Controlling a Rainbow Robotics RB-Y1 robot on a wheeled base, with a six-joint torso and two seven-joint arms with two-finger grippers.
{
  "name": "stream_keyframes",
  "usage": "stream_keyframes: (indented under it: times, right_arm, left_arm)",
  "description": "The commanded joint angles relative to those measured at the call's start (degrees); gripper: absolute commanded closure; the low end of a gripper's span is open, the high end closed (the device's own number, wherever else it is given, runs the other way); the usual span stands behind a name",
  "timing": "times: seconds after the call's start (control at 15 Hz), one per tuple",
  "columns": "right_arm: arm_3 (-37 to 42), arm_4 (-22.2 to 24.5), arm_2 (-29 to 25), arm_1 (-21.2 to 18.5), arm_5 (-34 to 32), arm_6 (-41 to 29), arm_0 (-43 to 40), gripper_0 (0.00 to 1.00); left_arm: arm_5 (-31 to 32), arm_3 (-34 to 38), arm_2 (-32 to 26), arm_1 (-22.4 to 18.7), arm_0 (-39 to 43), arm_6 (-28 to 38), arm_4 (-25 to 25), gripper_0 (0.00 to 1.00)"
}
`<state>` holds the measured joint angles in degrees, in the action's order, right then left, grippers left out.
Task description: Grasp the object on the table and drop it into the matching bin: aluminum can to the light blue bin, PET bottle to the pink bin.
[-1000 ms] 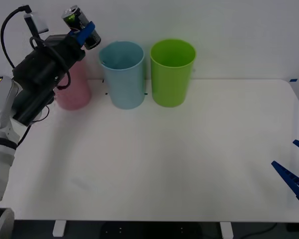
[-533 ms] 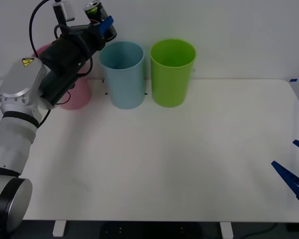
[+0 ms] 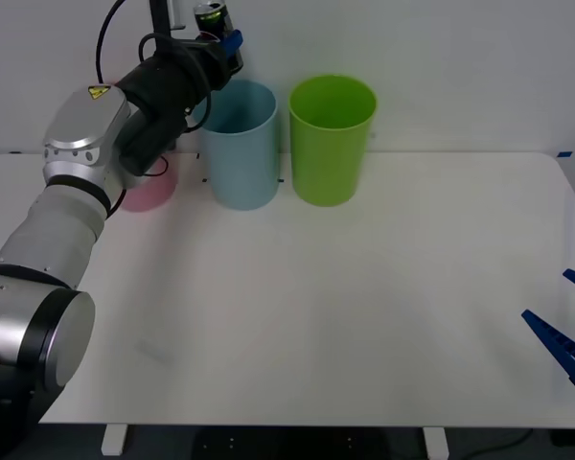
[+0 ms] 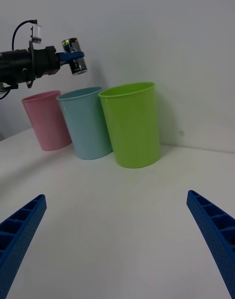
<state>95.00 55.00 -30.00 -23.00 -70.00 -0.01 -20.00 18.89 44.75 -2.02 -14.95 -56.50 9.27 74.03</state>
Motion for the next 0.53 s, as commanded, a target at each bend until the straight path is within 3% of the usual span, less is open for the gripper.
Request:
stream_keyframes:
  times: [0.07, 0.4, 0.53]
  right_arm:
    - [0.00, 0.00, 0.00, 0.00, 0.00, 0.01, 0.00, 0.00]
    - [0.00, 0.00, 0.00, 0.00, 0.00, 0.01, 0.00, 0.00]
    - [0.00, 0.00, 0.00, 0.00, 0.00, 0.01, 0.00, 0.00]
  left_arm:
    - [-0.08, 0.07, 0.53, 0.53, -0.01, -0.22, 0.06, 1.00]
    - [0.00, 0.07, 0.53, 0.53, -0.01, -0.48, -0.29, 0.98]
    - [0.00, 0.07, 0.53, 0.45, -0.01, -0.48, -0.81, 0.77]
